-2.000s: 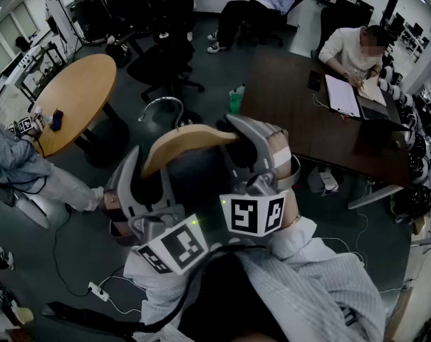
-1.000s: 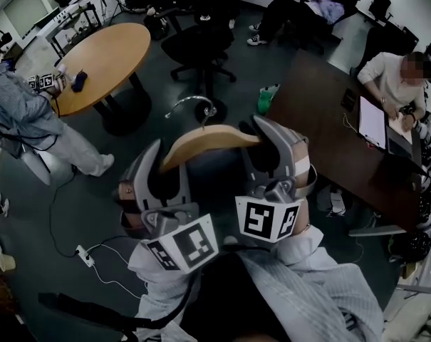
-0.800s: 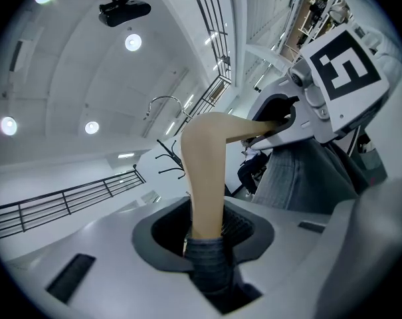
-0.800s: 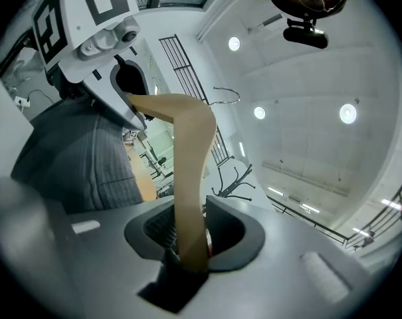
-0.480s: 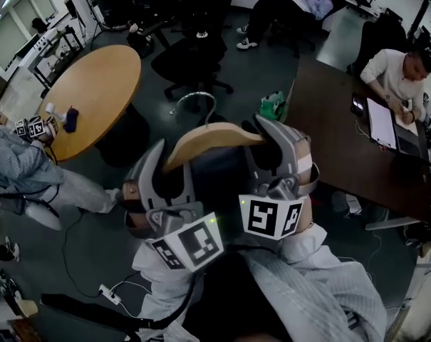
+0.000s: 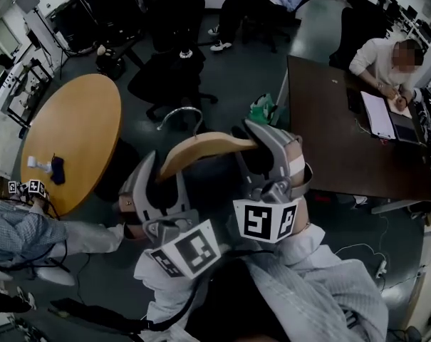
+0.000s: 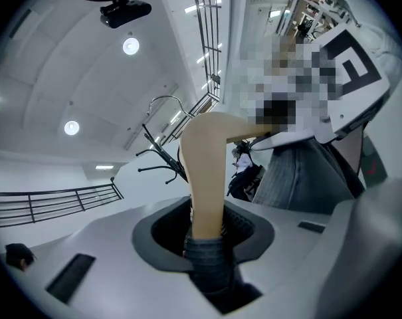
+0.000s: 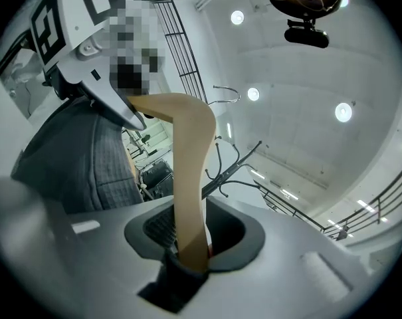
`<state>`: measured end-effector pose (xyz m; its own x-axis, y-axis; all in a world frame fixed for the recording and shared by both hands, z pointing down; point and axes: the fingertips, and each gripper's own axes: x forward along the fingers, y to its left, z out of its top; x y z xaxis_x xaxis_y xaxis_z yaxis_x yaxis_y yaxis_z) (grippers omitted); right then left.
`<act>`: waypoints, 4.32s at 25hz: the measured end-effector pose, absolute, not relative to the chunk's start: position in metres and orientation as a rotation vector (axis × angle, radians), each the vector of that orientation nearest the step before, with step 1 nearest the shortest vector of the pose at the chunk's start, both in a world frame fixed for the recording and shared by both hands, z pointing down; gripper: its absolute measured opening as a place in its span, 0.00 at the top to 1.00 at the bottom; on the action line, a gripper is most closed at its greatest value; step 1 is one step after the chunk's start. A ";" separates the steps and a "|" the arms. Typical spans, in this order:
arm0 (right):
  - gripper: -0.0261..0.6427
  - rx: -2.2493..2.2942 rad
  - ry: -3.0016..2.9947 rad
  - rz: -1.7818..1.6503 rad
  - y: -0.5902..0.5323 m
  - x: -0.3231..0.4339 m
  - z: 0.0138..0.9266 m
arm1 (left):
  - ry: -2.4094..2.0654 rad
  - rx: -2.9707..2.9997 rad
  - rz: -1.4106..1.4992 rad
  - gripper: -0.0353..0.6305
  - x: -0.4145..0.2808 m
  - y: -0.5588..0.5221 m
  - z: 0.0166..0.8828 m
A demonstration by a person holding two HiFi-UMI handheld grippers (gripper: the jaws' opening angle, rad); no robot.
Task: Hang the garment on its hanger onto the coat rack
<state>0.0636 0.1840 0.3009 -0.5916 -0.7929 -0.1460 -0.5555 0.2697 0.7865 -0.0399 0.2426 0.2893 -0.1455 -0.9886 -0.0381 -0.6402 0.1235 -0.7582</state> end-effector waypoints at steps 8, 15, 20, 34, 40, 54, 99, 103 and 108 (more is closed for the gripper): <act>0.82 1.271 -2.284 -1.269 0.052 0.018 0.284 | 1.840 -1.524 -0.802 0.79 -0.085 0.112 0.272; 0.82 1.312 -2.270 -1.352 -0.049 0.003 0.248 | 1.847 -1.465 -0.745 0.79 -0.099 0.012 0.237; 0.81 1.347 -2.219 -1.385 -0.104 -0.014 0.231 | 1.843 -1.487 -0.694 0.79 -0.118 -0.046 0.225; 0.80 1.563 -2.050 -1.358 -0.222 -0.047 0.216 | 1.663 -1.594 -0.603 0.79 -0.160 -0.183 0.209; 0.80 1.562 -2.046 -1.317 -0.247 -0.045 0.218 | 1.634 -1.619 -0.611 0.79 -0.158 -0.210 0.208; 0.80 1.452 -2.096 -1.305 -0.296 -0.068 0.231 | 1.691 -1.677 -0.655 0.79 -0.179 -0.256 0.227; 0.74 1.054 -2.317 -1.225 -0.275 -0.088 0.281 | 1.610 -1.701 -0.745 0.71 -0.189 -0.248 0.269; 0.74 1.047 -2.345 -1.212 -0.260 -0.086 0.281 | 1.620 -1.684 -0.735 0.71 -0.190 -0.235 0.268; 0.74 1.102 -2.557 -1.139 -0.234 -0.074 0.259 | 1.642 -1.755 -0.556 0.71 -0.184 -0.209 0.241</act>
